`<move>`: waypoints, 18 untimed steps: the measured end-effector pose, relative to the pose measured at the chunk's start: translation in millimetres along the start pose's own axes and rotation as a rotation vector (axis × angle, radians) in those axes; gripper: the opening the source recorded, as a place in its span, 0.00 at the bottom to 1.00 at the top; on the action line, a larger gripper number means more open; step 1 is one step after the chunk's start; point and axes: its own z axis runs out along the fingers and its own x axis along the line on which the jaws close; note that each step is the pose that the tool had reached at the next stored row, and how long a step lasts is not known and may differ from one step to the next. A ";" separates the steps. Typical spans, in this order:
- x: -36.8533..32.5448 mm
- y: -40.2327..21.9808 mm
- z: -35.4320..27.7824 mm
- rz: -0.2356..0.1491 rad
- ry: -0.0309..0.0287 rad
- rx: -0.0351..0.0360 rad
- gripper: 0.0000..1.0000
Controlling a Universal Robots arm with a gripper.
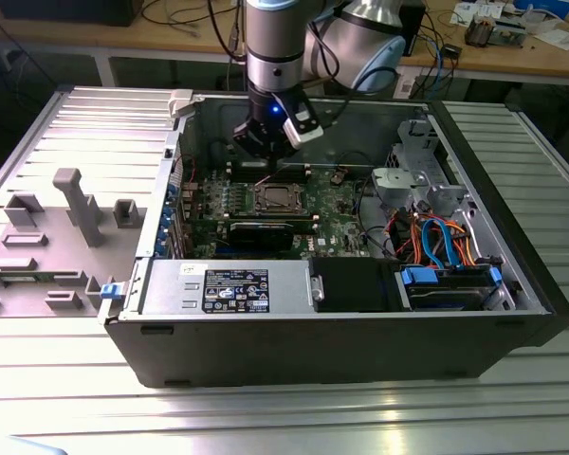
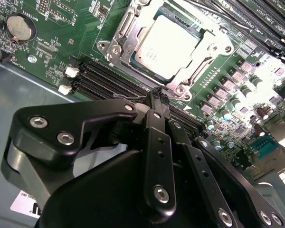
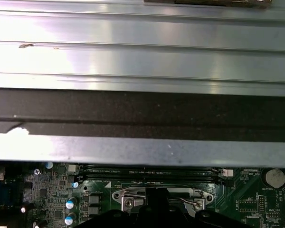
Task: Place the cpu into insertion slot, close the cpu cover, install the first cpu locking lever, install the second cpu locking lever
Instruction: 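Install the first cpu locking lever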
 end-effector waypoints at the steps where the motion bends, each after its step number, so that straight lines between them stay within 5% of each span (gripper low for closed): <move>1: -0.6 -0.1 0.1 0.000 -0.0001 -0.0001 0.11; 18: -7.1 -0.4 2.3 0.000 0.0001 0.0002 0.11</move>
